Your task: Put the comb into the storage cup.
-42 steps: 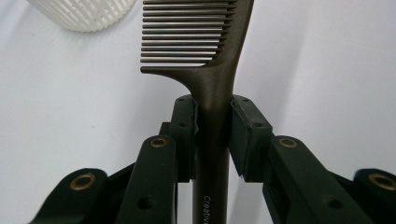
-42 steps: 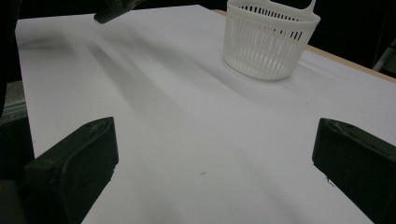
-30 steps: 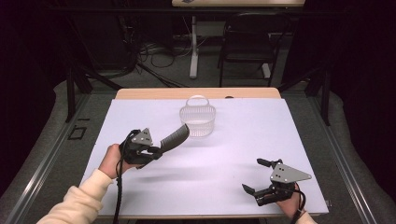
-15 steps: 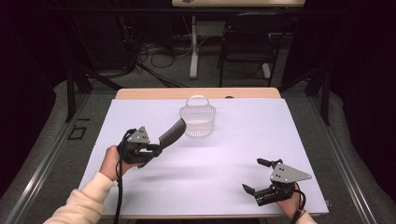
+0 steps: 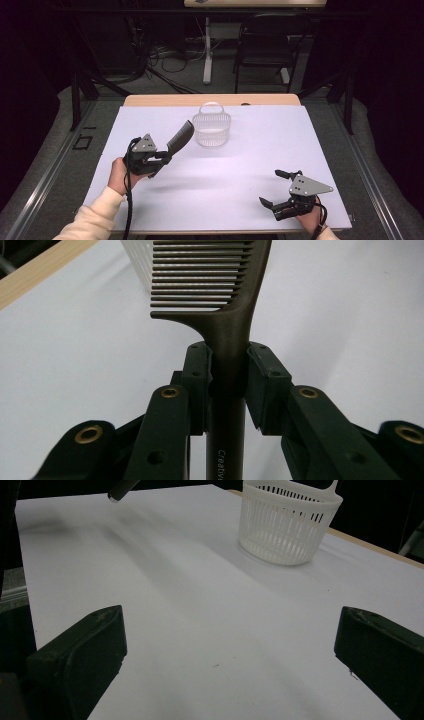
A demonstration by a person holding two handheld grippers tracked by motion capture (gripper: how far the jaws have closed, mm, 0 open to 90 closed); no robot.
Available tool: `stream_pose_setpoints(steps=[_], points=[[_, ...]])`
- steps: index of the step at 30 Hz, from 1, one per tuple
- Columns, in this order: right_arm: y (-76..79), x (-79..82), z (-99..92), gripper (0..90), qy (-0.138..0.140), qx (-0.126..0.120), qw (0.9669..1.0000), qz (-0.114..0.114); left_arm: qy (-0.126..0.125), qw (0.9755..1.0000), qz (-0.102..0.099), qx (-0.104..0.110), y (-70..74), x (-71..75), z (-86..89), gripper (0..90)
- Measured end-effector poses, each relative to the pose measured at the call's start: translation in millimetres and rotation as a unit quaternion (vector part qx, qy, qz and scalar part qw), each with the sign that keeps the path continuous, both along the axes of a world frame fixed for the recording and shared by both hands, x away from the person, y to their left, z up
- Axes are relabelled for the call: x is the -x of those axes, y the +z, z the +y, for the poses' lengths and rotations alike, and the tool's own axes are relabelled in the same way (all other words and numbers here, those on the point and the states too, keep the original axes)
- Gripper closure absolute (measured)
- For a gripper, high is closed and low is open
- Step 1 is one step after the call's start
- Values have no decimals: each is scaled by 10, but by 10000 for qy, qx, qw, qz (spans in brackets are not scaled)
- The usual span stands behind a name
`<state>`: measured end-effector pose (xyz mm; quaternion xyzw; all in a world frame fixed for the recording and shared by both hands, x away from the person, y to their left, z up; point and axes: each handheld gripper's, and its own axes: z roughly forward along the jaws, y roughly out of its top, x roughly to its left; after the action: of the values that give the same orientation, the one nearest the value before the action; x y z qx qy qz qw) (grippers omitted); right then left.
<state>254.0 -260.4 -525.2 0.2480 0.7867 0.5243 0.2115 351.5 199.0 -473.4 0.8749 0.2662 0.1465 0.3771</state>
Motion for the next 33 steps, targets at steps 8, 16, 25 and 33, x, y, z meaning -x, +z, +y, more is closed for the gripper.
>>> stream_pose_setpoints(steps=[8,16,25,33], points=[[0,2,0,0,-4,-9,10000,9,137,9997,-120,168,-16,-18,8,723],[1,2,-1,0,0,1,10000,-5,213,9991,-208,292,-37,-41,-24,722],[0,1,-2,0,2,-3,10000,-3,358,9978,-312,465,-72,-79,-57,722],[-1,-1,-2,0,-2,1,10000,-2,453,9967,-380,558,-96,-105,-76,722]])
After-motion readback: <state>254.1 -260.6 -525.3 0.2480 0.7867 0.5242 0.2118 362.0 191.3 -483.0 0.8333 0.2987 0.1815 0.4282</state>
